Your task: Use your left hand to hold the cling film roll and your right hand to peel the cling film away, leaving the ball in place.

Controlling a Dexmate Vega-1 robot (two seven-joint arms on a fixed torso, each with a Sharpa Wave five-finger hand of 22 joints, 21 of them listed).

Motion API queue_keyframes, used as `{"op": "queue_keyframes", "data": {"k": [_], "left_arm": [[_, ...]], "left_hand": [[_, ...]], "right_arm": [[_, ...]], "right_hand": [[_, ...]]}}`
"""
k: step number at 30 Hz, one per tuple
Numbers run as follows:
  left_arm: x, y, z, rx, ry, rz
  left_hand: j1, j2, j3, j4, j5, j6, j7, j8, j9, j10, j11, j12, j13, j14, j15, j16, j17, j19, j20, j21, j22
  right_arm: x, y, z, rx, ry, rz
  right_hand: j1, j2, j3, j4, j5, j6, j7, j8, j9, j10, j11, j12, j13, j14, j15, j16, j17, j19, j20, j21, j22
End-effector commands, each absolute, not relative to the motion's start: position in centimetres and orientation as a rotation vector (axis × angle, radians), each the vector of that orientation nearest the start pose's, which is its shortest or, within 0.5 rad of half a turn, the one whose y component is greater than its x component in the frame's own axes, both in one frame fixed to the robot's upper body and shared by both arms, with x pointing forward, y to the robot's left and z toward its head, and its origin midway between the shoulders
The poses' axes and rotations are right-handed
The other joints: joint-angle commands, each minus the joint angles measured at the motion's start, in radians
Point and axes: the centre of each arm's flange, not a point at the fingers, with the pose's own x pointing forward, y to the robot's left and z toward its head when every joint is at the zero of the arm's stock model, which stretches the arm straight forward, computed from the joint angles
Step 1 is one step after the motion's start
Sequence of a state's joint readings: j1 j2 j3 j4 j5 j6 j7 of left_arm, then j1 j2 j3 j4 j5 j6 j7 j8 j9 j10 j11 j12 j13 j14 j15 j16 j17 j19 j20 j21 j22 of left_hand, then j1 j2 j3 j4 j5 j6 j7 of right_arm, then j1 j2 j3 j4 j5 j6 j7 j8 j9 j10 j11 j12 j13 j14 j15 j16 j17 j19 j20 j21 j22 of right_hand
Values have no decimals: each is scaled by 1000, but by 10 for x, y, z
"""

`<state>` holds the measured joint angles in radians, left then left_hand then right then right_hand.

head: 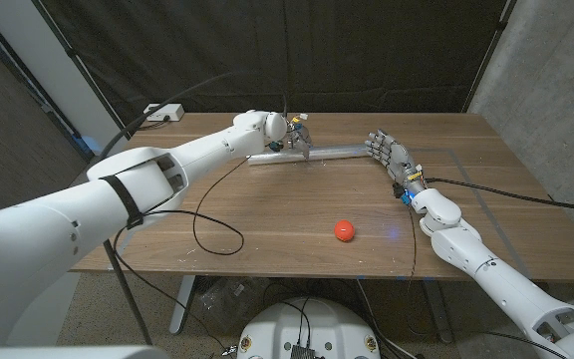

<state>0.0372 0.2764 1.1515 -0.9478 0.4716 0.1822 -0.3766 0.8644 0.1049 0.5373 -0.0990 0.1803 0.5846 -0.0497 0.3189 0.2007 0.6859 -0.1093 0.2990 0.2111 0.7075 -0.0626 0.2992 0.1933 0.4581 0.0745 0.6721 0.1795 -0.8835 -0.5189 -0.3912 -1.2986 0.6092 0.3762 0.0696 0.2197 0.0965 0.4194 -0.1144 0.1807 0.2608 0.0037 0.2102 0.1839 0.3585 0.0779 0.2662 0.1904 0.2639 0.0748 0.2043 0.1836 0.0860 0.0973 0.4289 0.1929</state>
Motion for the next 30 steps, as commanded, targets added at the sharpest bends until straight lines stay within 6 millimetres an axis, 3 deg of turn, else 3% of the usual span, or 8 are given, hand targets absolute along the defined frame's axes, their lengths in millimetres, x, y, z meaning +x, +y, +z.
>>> {"op": "queue_keyframes", "data": {"k": [1, 6, 9, 15, 20, 24, 28, 30], "left_arm": [[726, 63, 91, 1702, -316, -255], [731, 62, 84, 1716, -299, -263], [735, 62, 81, 1720, -272, -281], [742, 60, 77, 1734, -240, -328], [745, 59, 77, 1730, -250, -334], [749, 58, 76, 1749, -233, -326], [751, 56, 73, 1756, -210, -265], [752, 56, 72, 1754, -218, -245]], "left_hand": [[16, 52, 31, 23, 1, 191, 18, 56, 4, 144, -7, 37, 11, 135, -123, 43, 18, 37, -25, 15, 4], [34, 60, 46, 23, -1, 241, 28, 67, 3, 211, -11, 62, 25, 218, -128, 74, 37, 71, -50, 33, 7], [15, 7, 20, 27, -4, 98, 2, -15, 1, 67, -1, -17, 23, 27, -101, -18, 33, 28, -16, 27, 8], [-23, -59, -25, 38, 1, -123, -12, -121, 4, -98, 7, -103, 12, -123, -63, -95, 11, -11, 15, 4, 2], [-33, -70, -37, 43, 4, -133, -6, -120, 6, -117, 5, -105, 12, -146, -50, -100, 10, -16, 19, -2, 2], [-17, -43, -24, 43, 10, -91, 2, -102, 7, -73, 3, -85, 13, -85, -70, -73, 12, -8, 11, -4, 2], [-23, -68, -44, 41, 6, -236, -14, -138, 6, -210, 19, -120, 11, -200, -26, -109, 11, -46, 30, -26, 4], [-24, -68, -46, 42, 6, -236, -14, -134, 6, -218, 19, -119, 10, -208, -23, -110, 11, -48, 32, -28, 4]], "right_arm": [[643, -278, -48, -16, -623, 250], [644, -277, -49, -12, -620, 247], [644, -276, -48, -14, -621, 243], [645, -274, -46, -16, -620, 241], [645, -273, -45, -17, -619, 235], [646, -272, -45, -17, -618, 233], [647, -271, -44, -14, -617, 231], [649, -270, -43, -16, -616, 230]], "right_hand": [[-11, -3, 5, 6, 4, 7, 1, -7, 2, 8, -3, -1, 2, 6, 0, -2, 4, 4, 3, -4, 3], [-12, -3, 4, 6, 4, 7, 1, -8, 2, 9, -2, -1, 2, 6, 1, -3, 5, 4, 3, -4, 3], [-14, -3, 4, 7, 4, 7, 0, -8, 2, 8, -2, -2, 2, 7, 1, -2, 5, 4, 4, -5, 3], [-16, -2, 4, 8, 4, 8, 0, -8, 2, 11, 1, -1, 3, 9, 0, -2, 5, 4, 4, -6, 3], [-18, -3, 4, 10, 4, 8, 0, -9, 2, 13, 2, -1, 3, 10, 1, -2, 5, 5, 5, -6, 3], [-20, -3, 3, 11, 4, 8, 0, -9, 2, 15, 2, -1, 3, 10, 1, -2, 6, 5, 4, -7, 3], [-22, -3, 3, 12, 4, 9, 0, -9, 2, 18, 3, 0, 3, 14, 1, -1, 6, 7, 4, -7, 3], [-23, -3, 3, 12, 4, 11, 0, -9, 2, 18, 3, -1, 3, 16, 2, -1, 6, 7, 4, -7, 3]]}}
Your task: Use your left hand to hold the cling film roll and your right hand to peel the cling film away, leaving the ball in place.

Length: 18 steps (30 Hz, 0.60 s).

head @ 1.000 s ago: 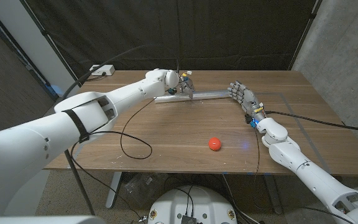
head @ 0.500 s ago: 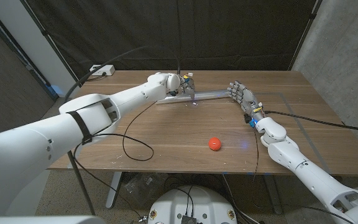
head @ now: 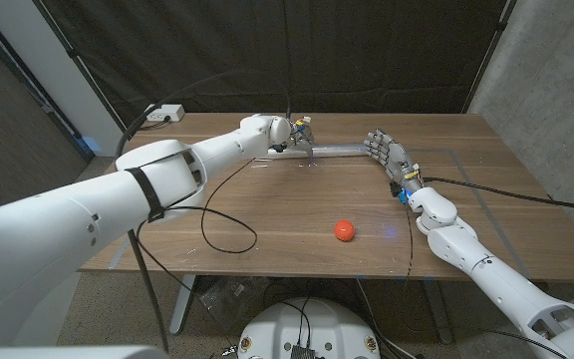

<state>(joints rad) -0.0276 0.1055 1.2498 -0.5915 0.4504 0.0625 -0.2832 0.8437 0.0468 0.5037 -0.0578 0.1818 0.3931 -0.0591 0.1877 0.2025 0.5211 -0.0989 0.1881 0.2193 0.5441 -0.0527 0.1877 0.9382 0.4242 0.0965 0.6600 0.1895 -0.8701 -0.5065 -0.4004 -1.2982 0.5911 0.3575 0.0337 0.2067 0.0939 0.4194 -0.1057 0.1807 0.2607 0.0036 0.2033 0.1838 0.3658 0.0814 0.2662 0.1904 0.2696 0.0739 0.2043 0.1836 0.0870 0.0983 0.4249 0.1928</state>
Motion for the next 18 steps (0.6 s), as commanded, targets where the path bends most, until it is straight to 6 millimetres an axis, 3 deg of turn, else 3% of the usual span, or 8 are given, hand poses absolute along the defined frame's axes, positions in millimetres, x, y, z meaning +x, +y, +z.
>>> {"op": "queue_keyframes", "data": {"k": [1, 3, 4, 5, 7, 18], "left_arm": [[752, 55, 72, 1756, -227, -233], [752, 54, 73, 1758, -254, -214], [752, 55, 73, 1755, -272, -210], [752, 55, 73, 1746, -290, -202], [752, 57, 75, 1720, -340, -222], [731, 67, 94, 1429, -577, -183]], "left_hand": [[-3, -7, -12, 2, 6, -29, -1, 5, 5, -46, 10, -3, 2, -43, -32, 4, -733, -12, 8, -16, -6], [45, 68, 22, -7, 6, 141, 24, 74, 10, 133, -7, 69, 10, 85, -77, 60, -731, 22, -22, -4, -4], [85, 110, 52, -19, -1, 336, 39, 138, 12, 322, -30, 140, 27, 231, -119, 109, -731, 54, -51, 13, -2], [113, 129, 78, -23, -4, 443, 66, 167, 14, 448, -38, 204, 48, 348, -140, 145, -720, 95, -76, 38, 1], [128, 134, 88, -19, -6, 459, 76, 163, 23, 551, -51, 277, 77, 440, -152, 173, -702, 126, -90, 62, 4], [150, 129, 98, -10, 1, 501, 93, 174, 53, 537, -66, 339, 141, 485, -168, 165, -677, 167, -110, 102, 6]], "right_arm": [[649, -270, -43, -16, -615, 229], [650, -270, -42, -17, -613, 229], [651, -269, -42, -17, -613, 229], [651, -269, -41, -18, -613, 228], [653, -269, -40, -20, -610, 230], [663, -267, -29, -33, -612, 251]], "right_hand": [[-10, 0, 3, 3, 4, 10, 0, -2, 2, 12, -1, 0, 3, 10, 3, -1, 6, 7, 4, -3, 4], [-11, 0, 3, 4, 4, 11, 0, -2, 2, 12, 1, -1, 3, 11, 2, -1, 6, 7, 4, -4, 4], [-11, 0, 3, 4, 4, 10, 0, -3, 2, 13, 1, 0, 3, 11, 3, -1, 6, 7, 4, -4, 4], [-11, 0, 3, 4, 4, 11, 0, -3, 2, 13, 0, 0, 3, 11, 3, -1, 6, 7, 4, -4, 4], [-12, 0, 3, 4, 4, 11, -1, -3, 2, 12, 0, -1, 3, 11, 2, -1, 6, 7, 4, -4, 4], [-14, -1, 2, 5, 4, 11, -1, -3, 2, 14, -1, -1, 3, 10, 3, -2, 6, 8, 4, -5, 4]]}}
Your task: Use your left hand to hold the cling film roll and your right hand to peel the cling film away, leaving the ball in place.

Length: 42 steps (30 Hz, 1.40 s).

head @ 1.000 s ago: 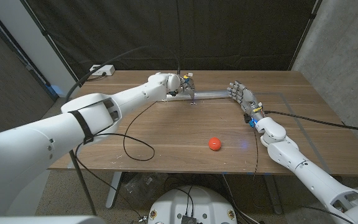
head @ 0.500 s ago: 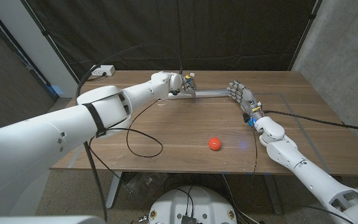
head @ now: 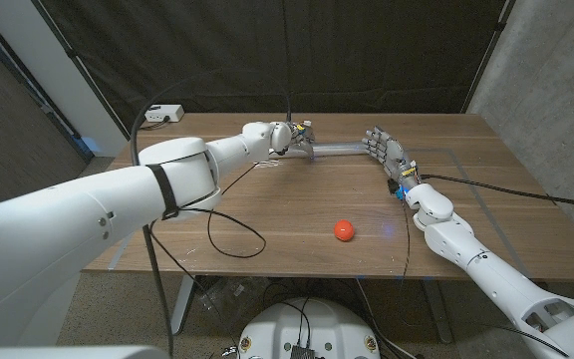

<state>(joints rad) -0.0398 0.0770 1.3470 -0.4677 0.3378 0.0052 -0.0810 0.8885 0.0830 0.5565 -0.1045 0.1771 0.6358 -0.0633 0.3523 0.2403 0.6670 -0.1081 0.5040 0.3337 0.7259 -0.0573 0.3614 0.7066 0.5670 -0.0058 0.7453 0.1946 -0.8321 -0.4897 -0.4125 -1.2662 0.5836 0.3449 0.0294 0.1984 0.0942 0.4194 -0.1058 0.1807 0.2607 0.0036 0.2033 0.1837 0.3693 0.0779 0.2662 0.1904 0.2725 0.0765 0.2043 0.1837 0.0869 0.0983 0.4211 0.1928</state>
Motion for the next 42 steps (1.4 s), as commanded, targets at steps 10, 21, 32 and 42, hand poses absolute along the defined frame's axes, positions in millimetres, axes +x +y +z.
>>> {"op": "queue_keyframes", "data": {"k": [10, 21, 32, 42], "left_arm": [[709, 76, 117, 1124, -629, -235], [698, 89, 123, 838, -678, -254], [693, 88, 116, 512, -723, -332], [689, 86, 104, 252, -716, -420]], "left_hand": [[113, 86, 51, 40, 7, 266, 99, 11, 36, 388, -54, 56, 58, 332, -163, -19, -443, 43, -15, 39, 1], [116, 82, 56, 42, 7, 270, 102, 11, 48, 382, -55, 73, 75, 335, -161, -33, -441, 39, -14, 47, 0], [114, 69, 57, 45, 7, 266, 101, 4, 60, 365, -51, 85, 90, 313, -157, -60, -445, 32, -15, 55, -2], [114, 64, 60, 47, 9, 265, 100, -1, 70, 348, -60, 85, 93, 300, -157, -79, -449, 33, -20, 61, -5]], "right_arm": [[664, -269, -23, -42, -616, 261], [660, -271, -22, -47, -621, 258], [655, -273, -21, -54, -624, 252], [652, -274, -20, -65, -621, 246]], "right_hand": [[-7, -2, 2, 5, 3, 9, 0, -5, 2, 9, 3, -3, 3, 6, -1, -3, 5, 8, 4, -2, 4], [-9, -2, 3, 5, 3, 8, -1, -6, 2, 10, 3, -4, 3, 5, -1, -5, 5, 9, 3, -4, 4], [-10, -3, 4, 5, 3, 9, -1, -6, 2, 13, 2, -4, 3, 6, -1, -5, 4, 9, 3, -6, 4], [-11, -3, 5, 5, 3, 9, 1, -6, 2, 11, 4, -6, 3, 5, -2, -6, 4, 9, 4, -8, 4]]}}
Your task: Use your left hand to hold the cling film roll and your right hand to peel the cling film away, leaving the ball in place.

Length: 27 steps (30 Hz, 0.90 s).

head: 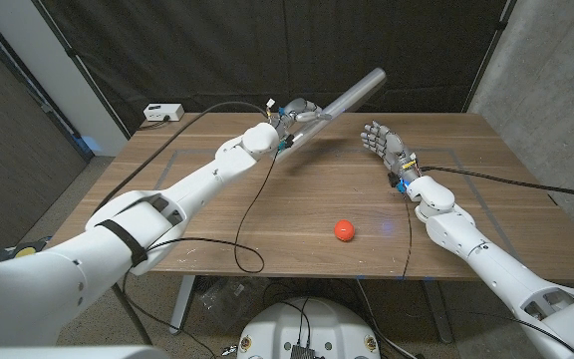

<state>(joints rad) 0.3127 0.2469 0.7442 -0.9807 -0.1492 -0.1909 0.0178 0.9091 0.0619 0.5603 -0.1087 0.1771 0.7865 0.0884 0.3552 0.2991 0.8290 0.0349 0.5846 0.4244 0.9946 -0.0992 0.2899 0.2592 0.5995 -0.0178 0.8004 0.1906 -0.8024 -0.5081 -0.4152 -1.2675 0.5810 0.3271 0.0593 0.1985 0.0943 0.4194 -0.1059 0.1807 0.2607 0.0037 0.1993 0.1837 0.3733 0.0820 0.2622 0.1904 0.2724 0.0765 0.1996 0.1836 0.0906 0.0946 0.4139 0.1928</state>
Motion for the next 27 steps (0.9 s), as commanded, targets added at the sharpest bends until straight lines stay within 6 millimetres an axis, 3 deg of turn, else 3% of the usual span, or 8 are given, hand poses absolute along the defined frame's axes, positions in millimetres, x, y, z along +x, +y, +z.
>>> {"op": "queue_keyframes", "data": {"k": [1, 15, 27], "left_arm": [[689, 86, 102, 228, -715, -426], [693, 84, 86, -29, -672, -591], [706, 73, 77, -314, -587, -862]], "left_hand": [[93, 84, 57, 51, 10, 111, -50, -6, 13, 182, -203, 3, 1, 29, -115, -11, -2, -1, -7, 6, -2], [87, 90, 59, 68, 26, 80, -67, -13, 42, 112, -210, -28, 0, -21, -114, -45, -5, -36, 7, 2, -5], [84, 96, 58, 83, 44, 76, -76, 3, 69, 118, -214, -26, 12, -7, -121, -41, 2, -33, -2, 4, -8]], "right_arm": [[651, -274, -20, -66, -620, 246], [650, -271, -16, -79, -621, 246], [649, -269, -12, -90, -621, 246]], "right_hand": [[-11, -3, 5, 5, 3, 9, 0, -3, 3, 6, 0, -3, 3, 6, -1, -2, 4, 5, 7, -1, 4], [-13, -3, 6, 5, 3, 9, 0, -3, 3, 7, -1, -4, 3, 5, -1, -3, 4, 6, 7, -3, 4], [-15, -4, 6, 5, 3, 9, -1, -3, 3, 8, -1, -5, 3, 5, -3, -3, 4, 6, 7, -5, 4]]}}
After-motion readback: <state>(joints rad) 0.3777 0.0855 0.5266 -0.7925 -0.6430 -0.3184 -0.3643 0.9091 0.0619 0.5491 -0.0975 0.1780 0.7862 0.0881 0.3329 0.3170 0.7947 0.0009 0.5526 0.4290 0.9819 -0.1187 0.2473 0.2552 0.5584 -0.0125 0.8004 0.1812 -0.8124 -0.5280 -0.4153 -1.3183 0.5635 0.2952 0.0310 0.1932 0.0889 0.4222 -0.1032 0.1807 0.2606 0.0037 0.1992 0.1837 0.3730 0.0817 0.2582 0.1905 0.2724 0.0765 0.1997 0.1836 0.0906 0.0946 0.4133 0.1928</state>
